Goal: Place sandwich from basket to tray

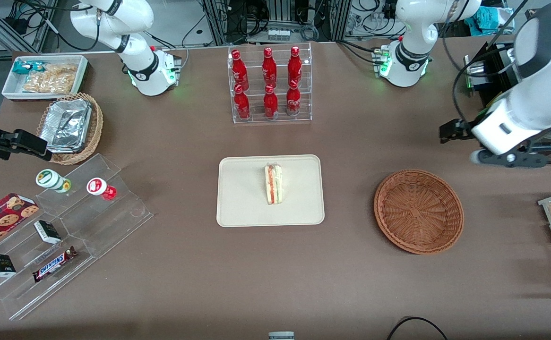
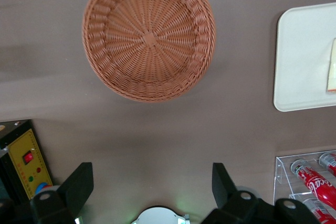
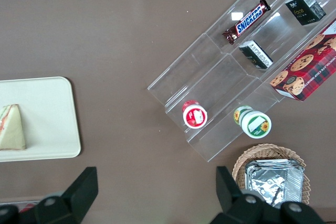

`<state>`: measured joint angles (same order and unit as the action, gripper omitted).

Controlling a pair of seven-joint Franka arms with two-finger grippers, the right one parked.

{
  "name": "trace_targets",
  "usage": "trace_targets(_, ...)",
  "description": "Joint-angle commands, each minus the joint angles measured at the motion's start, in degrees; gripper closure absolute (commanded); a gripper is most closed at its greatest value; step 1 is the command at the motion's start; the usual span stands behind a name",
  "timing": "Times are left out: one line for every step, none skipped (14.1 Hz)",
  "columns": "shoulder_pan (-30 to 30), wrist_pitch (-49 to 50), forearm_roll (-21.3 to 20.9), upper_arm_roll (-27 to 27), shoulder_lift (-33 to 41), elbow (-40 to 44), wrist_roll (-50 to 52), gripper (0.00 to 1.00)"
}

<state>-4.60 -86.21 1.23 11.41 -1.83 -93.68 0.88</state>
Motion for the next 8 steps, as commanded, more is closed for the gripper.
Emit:
trace_targets(-0.2,0.6,0.6,0.7,1.0,1.7,-0.4,0.00)
trace_targets(-0.1,0.6,0.7,0.7,1.0,2.2,-0.4,0.00)
trace_targets(-0.1,0.5,0.6,0.7,1.0,2.6,0.1,0.00)
trace_targets(-0.1,0.5,0.6,0.8,1.0,3.0,0.3,0.00)
trace_targets(0.0,0.4,0.4,0.9,0.9,3.7,0.3,0.00)
trace_targets(0.1,0.4,0.3,1.1,0.4,4.7,0.2,0.00)
trace_targets(0.3,0.4,0.1,1.1,0.2,5.4,0.2,0.00)
trace_targets(0.3,0.3,0.1,1.1,0.1,5.5,0.2,0.00)
